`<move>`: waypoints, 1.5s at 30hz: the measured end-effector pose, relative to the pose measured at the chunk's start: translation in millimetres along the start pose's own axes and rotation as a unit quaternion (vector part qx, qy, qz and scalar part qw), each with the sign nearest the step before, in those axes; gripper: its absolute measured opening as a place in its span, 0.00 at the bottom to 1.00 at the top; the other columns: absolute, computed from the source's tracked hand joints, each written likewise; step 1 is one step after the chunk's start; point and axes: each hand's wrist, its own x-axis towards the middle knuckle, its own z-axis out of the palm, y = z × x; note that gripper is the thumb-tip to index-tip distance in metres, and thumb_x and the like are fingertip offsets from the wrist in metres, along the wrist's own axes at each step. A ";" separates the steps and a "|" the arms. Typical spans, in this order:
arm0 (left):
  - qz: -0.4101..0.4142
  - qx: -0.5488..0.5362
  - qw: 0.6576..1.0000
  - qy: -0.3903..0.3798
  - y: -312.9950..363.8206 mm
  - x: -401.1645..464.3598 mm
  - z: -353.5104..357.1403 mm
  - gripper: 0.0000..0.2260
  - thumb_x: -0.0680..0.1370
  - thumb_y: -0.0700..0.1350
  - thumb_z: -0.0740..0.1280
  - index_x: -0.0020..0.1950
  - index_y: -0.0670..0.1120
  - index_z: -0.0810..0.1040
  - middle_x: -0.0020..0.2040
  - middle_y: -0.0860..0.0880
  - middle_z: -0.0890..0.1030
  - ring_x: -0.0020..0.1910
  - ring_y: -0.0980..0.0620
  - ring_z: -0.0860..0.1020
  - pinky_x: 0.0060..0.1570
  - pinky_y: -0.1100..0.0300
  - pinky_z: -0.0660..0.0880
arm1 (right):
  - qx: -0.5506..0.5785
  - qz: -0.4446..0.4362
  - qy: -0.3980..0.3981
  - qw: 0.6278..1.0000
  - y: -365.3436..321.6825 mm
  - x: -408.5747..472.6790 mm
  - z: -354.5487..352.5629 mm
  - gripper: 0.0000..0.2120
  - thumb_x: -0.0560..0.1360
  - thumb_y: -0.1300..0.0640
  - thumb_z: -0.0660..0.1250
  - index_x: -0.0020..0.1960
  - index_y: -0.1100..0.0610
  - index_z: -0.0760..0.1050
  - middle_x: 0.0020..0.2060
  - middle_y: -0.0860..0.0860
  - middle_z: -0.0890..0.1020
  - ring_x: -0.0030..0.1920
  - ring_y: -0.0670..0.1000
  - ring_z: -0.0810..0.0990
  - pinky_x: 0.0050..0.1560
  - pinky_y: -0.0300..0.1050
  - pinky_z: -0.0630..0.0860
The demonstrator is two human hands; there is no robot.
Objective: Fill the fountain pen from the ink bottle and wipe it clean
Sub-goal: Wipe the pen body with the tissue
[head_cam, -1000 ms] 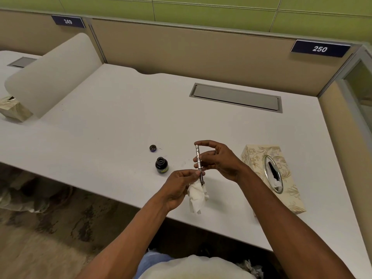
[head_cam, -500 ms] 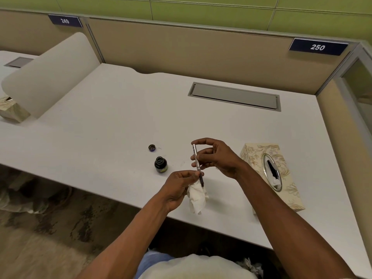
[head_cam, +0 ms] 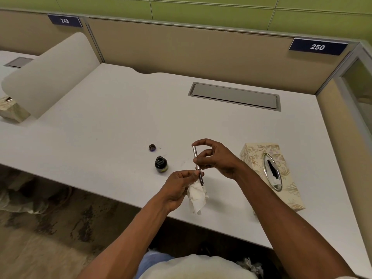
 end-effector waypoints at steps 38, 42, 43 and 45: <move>-0.032 0.009 0.999 -0.031 2.3 6.9 -1.6 0.10 0.73 0.46 0.70 0.48 0.44 0.88 0.45 0.42 0.84 0.45 0.45 0.79 0.55 0.48 0.70 | 0.043 0.016 -0.020 0.999 2.3 3.7 -4.2 0.23 0.77 0.69 0.68 0.70 0.56 0.75 0.52 0.65 0.85 0.52 0.65 0.86 0.53 0.53 0.82; -0.026 -0.005 0.999 -0.019 -0.8 6.3 -1.7 0.09 0.78 0.42 0.68 0.47 0.44 0.88 0.48 0.42 0.84 0.46 0.45 0.80 0.56 0.47 0.71 | 0.028 0.005 0.004 1.000 3.2 3.7 -7.1 0.24 0.72 0.70 0.74 0.66 0.57 0.76 0.43 0.63 0.86 0.45 0.63 0.86 0.52 0.55 0.83; -0.025 -0.007 0.999 -0.019 -1.2 6.3 -2.1 0.10 0.80 0.41 0.66 0.47 0.44 0.88 0.49 0.42 0.84 0.47 0.45 0.80 0.57 0.47 0.71 | 0.018 0.004 0.018 1.000 4.1 4.5 -6.5 0.24 0.71 0.69 0.76 0.65 0.58 0.77 0.39 0.61 0.85 0.42 0.60 0.85 0.51 0.54 0.82; -0.026 -0.007 0.999 -0.023 -1.1 6.1 -1.5 0.11 0.81 0.40 0.65 0.48 0.44 0.88 0.49 0.42 0.84 0.48 0.45 0.80 0.57 0.47 0.71 | 0.009 0.002 0.035 0.999 6.2 5.1 -4.4 0.24 0.70 0.67 0.78 0.63 0.57 0.78 0.34 0.56 0.83 0.38 0.56 0.84 0.49 0.53 0.81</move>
